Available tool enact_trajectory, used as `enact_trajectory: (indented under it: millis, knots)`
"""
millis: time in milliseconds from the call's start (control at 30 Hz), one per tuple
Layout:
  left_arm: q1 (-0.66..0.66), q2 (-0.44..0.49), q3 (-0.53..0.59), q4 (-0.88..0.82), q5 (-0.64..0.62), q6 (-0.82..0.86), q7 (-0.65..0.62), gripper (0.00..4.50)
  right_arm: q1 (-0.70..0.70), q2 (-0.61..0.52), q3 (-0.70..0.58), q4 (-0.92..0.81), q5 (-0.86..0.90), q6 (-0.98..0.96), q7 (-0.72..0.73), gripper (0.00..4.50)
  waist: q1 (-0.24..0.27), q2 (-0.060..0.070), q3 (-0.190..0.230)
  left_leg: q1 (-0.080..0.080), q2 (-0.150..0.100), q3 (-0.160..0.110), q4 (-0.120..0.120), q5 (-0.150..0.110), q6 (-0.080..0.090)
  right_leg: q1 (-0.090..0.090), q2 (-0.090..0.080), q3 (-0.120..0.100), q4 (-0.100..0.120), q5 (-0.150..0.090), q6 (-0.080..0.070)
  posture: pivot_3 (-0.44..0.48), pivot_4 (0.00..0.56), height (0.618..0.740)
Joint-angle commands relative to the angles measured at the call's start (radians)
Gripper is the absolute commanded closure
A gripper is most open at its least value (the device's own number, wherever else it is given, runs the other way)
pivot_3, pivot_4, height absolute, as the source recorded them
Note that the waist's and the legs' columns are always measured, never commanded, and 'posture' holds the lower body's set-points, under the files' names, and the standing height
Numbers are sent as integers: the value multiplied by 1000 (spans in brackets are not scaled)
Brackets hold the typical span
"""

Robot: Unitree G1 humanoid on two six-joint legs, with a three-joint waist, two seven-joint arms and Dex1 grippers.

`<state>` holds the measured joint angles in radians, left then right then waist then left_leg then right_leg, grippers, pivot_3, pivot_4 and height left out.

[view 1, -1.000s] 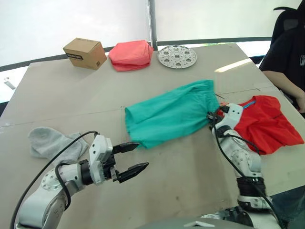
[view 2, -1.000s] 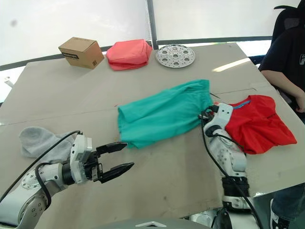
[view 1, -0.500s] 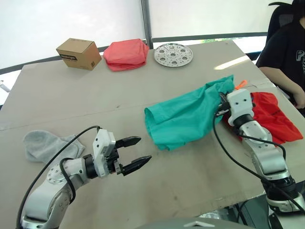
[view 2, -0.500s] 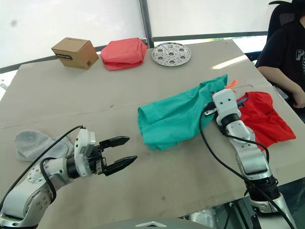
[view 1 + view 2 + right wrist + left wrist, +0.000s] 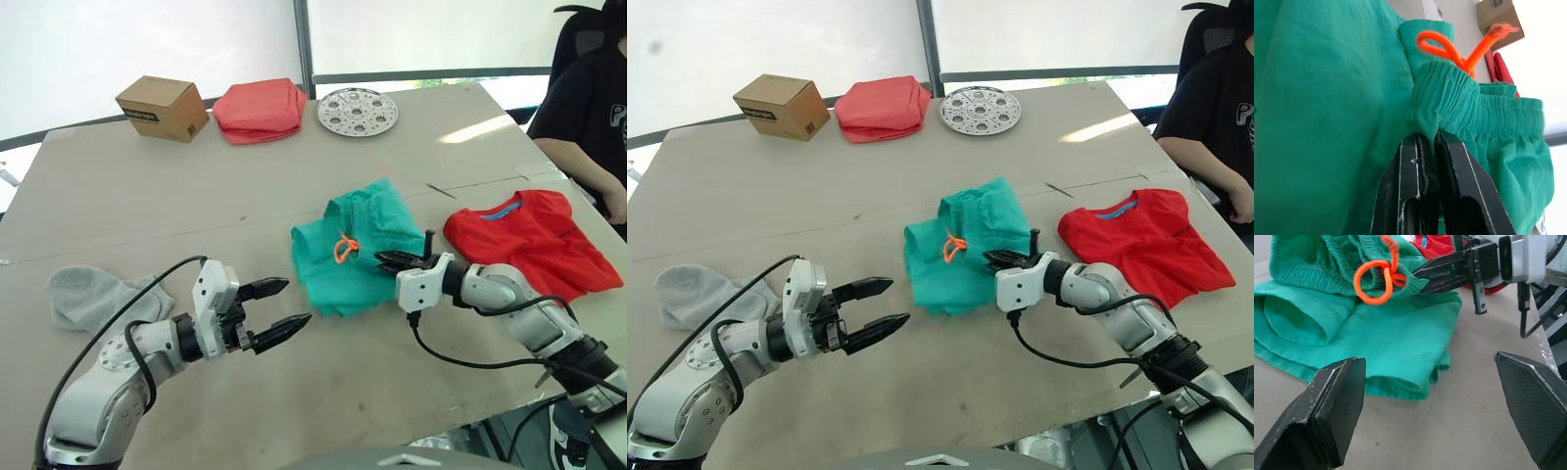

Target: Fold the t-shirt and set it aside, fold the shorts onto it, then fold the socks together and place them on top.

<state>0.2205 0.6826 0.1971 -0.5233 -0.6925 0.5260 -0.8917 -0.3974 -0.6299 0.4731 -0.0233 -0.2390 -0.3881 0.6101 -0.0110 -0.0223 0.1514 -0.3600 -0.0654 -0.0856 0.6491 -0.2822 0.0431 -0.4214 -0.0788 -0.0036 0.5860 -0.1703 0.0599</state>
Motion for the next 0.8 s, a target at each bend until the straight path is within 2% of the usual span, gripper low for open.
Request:
enact_trajectory:
  millis: [33, 233, 333, 467, 600, 700, 800]
  knots:
    - [7, 15, 31, -53, -22, 6, 10, 0, -7, 35, -32, -83, 144, 40, 88, 4424, 0, 0, 0, 0, 0, 0, 0, 0, 0, 0, 0, 0, 0, 0, 0, 0, 150, 740]
    - [8, 27, 51, -59, -30, 17, 22, 0, -43, 113, -117, -189, 299, 236, 132, 4424, 4, 0, 0, 0, 0, 0, 1, 0, 0, 0, 0, 0, 0, 1, -2, 0, 150, 740]
    - [21, 45, 70, -53, -35, 24, 14, 0, -20, 83, -61, -216, 270, 172, 220, 4424, 6, 1, 0, 0, 0, -1, 0, 0, 0, 0, 0, 0, 1, 2, -3, 0, 150, 740]
    - [45, 72, 86, -22, -22, 17, -17, 0, -49, 100, 26, -77, 167, 142, 280, 4424, 0, 1, 1, 0, 0, -1, 0, 0, -1, 0, 1, -1, 1, 1, -3, 0, 150, 740]
    - [42, 99, 82, 7, -8, 8, -52, 0, -95, 188, 87, 135, 178, 67, 354, 4424, -2, 1, 1, 1, 0, 0, 1, 0, -2, 0, 1, 0, 2, 1, -2, 0, 150, 740]
    - [36, 109, 91, 18, -10, 7, -68, 0, -92, 207, 65, 136, 232, 149, 410, 3418, 1, 1, 1, 1, 0, -1, 1, 0, -2, 0, 1, 0, 2, 2, -4, 0, 150, 740]
    - [46, 117, 102, 21, -10, 3, -84, 0, -70, 185, -24, 20, 322, 318, 406, 2264, 1, 2, 2, 0, -1, -1, 1, 1, -3, 0, 1, 0, 2, 2, -4, 0, 150, 740]
